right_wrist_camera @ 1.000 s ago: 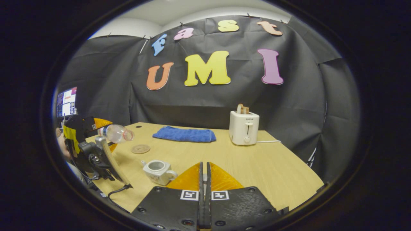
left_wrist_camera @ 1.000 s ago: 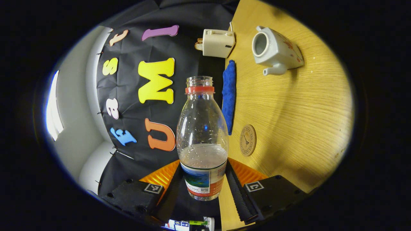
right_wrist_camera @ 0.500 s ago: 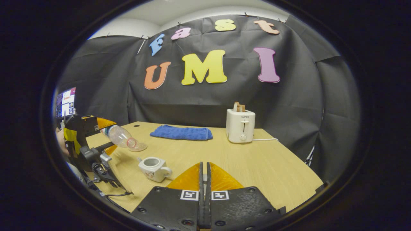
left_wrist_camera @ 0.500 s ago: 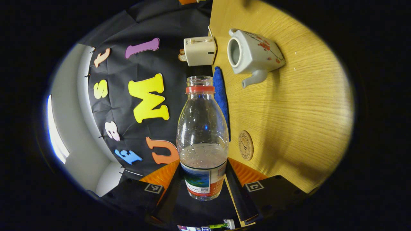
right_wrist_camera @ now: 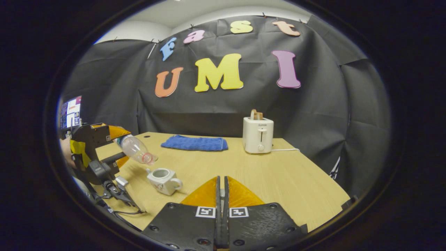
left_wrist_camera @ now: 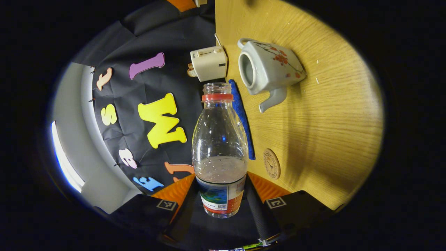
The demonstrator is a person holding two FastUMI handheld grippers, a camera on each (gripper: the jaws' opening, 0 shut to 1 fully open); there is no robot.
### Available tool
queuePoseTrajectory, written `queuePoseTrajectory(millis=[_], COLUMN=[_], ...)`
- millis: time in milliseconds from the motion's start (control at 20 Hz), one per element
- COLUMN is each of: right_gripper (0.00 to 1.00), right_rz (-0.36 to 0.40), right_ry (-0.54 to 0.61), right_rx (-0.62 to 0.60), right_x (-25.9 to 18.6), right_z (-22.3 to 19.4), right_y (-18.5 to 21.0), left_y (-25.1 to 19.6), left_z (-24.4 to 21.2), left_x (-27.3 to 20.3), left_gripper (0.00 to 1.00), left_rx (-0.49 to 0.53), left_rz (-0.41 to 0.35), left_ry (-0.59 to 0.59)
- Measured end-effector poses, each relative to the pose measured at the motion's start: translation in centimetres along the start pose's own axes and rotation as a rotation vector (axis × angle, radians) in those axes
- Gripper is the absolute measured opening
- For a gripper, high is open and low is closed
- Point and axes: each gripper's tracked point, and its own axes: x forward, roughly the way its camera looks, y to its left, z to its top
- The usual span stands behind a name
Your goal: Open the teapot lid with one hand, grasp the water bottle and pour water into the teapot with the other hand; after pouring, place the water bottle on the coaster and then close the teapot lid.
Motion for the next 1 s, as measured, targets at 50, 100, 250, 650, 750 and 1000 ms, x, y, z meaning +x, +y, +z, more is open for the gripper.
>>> queuePoseTrajectory(millis=[50, 100, 250, 650, 750, 1000], right_gripper=[0.0, 0.0, 0.0, 0.0, 0.0, 0.0], right_rz=[0.001, 0.001, 0.002, -0.003, -0.002, 0.002], right_ry=[-0.002, -0.003, -0.003, -0.005, -0.006, -0.014], right_rx=[0.0, 0.002, 0.001, 0.002, -0.001, 0.007], right_x=[0.1, 0.1, 0.1, 0.0, -0.2, -0.4], right_z=[0.1, 0.1, 0.0, 0.0, 0.1, 0.4], right_y=[-0.1, -0.1, -0.2, -0.6, -0.6, -0.5], left_y=[0.3, 0.6, 0.9, 1.3, 1.5, 2.4], left_z=[0.0, 0.2, 0.3, 0.4, 0.4, 0.6], left_x=[0.1, 0.1, 0.2, 0.4, 0.4, 0.5], left_gripper=[0.77, 0.78, 0.77, 0.78, 0.77, 0.77], left_rx=[0.019, 0.039, 0.073, 0.133, 0.153, 0.193], left_rz=[0.003, 0.01, 0.013, 0.018, 0.019, 0.033], left_ry=[0.003, 0.003, 0.006, 0.021, 0.024, 0.02])
